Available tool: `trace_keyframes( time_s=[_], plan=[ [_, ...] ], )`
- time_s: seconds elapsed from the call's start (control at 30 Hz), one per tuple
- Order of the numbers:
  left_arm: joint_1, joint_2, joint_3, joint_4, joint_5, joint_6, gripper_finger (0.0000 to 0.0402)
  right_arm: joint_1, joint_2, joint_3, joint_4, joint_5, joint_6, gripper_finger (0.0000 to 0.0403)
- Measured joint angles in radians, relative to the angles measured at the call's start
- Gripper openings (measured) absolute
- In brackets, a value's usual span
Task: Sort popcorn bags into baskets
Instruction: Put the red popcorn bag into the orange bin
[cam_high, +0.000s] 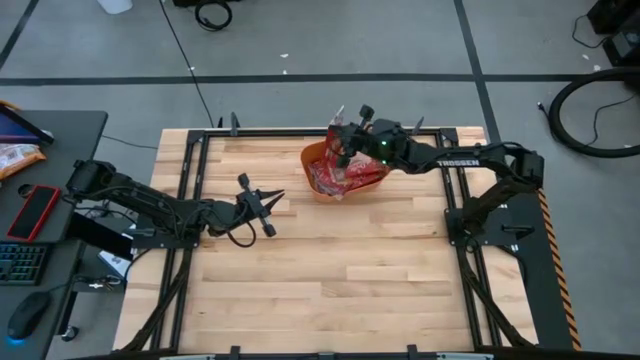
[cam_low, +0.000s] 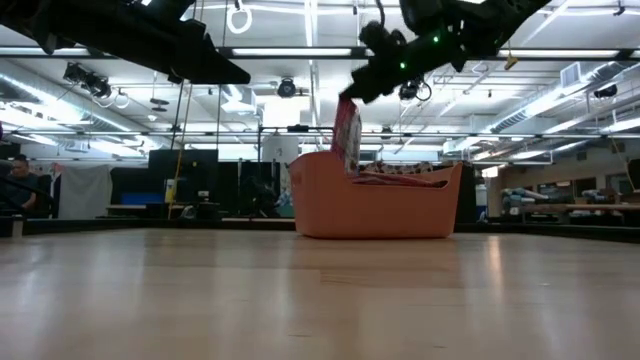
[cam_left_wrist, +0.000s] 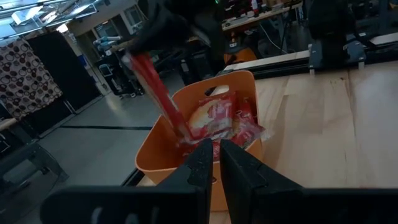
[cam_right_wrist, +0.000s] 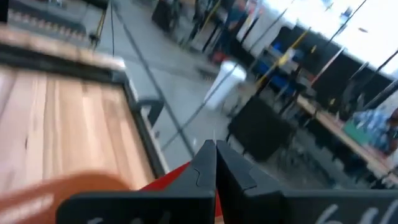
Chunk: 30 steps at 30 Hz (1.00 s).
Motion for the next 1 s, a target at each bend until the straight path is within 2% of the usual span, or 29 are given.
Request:
trace_keyframes(
  time_s=[0.27,0.43,0.63,0.73,0.83,1.0],
  plan=[
    [0.0,0.0,0.0,-0.013,0.0,-0.009,0.0034,0.012,-0.048,0.001,-0.286,0.049,0.039,0.0007],
    [0.0,0.0,0.0,-0.016,0.0,-0.034,0.0034,0.027,-0.095,0.0,-0.467,0.091,0.113,0.0024],
    [0.0,0.0,0.0,-0.022,0.0,-0.035,0.0034,0.058,-0.118,0.0,-0.691,0.104,0.246,0.0059],
    [0.0,0.0,0.0,-0.022,0.0,-0.034,0.0034,0.079,-0.118,0.0,-0.806,0.159,0.335,0.0073],
    [0.0,0.0,0.0,-0.022,0.0,-0.034,0.0034,0.103,-0.118,0.0,-0.926,0.225,0.428,0.0078],
    [0.0,0.0,0.0,-0.021,0.0,-0.034,0.0034,0.147,-0.12,0.032,-1.072,0.235,0.534,0.0079]
  ],
)
